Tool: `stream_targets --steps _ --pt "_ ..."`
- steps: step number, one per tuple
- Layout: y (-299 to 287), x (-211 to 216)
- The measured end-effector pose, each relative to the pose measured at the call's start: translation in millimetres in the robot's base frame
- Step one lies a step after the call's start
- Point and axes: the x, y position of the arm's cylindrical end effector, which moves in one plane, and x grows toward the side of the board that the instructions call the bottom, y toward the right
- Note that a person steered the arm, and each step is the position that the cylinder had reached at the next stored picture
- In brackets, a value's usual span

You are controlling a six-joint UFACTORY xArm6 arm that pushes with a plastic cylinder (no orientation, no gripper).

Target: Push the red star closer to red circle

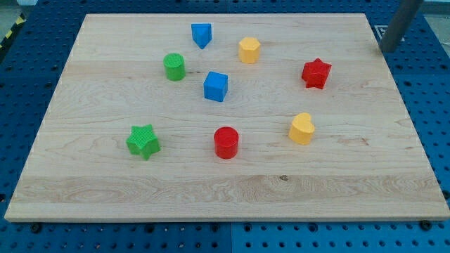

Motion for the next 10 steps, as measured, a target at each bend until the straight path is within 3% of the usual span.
stream_targets --steps 2,5,10 --pt "-56 60" --pt "-122 47" --pt "-222 151"
